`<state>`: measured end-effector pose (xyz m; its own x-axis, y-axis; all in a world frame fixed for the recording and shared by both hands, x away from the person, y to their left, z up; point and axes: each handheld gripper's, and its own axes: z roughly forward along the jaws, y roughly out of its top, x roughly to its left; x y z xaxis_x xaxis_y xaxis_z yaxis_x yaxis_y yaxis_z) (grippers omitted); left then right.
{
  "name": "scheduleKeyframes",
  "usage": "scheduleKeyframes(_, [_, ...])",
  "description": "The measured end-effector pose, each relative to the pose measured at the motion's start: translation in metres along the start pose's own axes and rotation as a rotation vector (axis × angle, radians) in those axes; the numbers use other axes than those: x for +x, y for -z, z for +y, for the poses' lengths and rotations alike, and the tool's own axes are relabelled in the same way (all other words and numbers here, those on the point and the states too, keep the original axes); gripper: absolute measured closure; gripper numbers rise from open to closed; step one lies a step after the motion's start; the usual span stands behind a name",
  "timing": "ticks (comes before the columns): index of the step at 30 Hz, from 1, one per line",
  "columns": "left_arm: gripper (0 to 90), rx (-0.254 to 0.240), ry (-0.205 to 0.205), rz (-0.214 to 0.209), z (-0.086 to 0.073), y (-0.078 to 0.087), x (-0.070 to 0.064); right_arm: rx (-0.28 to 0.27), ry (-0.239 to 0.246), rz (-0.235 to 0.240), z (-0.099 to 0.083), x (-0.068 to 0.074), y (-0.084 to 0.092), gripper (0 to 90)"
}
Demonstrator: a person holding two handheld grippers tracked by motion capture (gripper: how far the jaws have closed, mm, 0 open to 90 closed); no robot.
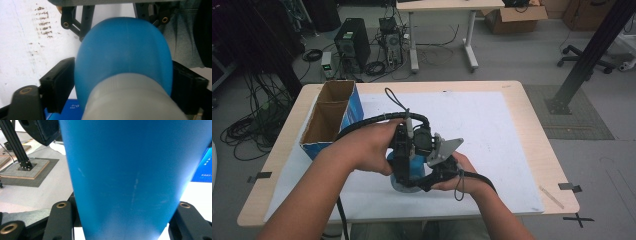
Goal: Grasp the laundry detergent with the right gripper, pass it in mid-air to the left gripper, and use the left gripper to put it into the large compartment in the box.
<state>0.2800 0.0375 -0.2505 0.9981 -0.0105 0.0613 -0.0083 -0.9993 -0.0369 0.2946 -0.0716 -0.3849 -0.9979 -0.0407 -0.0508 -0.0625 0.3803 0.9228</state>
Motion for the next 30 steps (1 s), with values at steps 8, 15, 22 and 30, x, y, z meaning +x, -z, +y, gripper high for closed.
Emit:
scheduleKeyframes(8, [22.2, -0.004, 0.006, -0.003, -0.0020, 0.0009, -0.0003, -0.003, 0.004, -0.004, 0.0007, 0.0003, 0.0003, 44.8])
scheduleKeyframes(15, [26.1, -0.007, 0.008, -0.003, -0.0022, 0.0021, -0.0009, -0.004, -0.003, -0.002, 0.0014, 0.0013, -0.0006, 44.8])
scheduleKeyframes(22, [37.9, 0.002, -0.001, 0.005, -0.0021, 0.0016, -0.0016, -0.005, -0.002, -0.001, 0.0026, 0.0022, -0.0004, 44.8])
scheduleKeyframes(30, [38.6, 0.008, -0.011, 0.027, 0.0000, 0.0029, -0.0031, -0.009, -0.001, -0.011, 0.0026, 0.0025, 0.0010, 44.9])
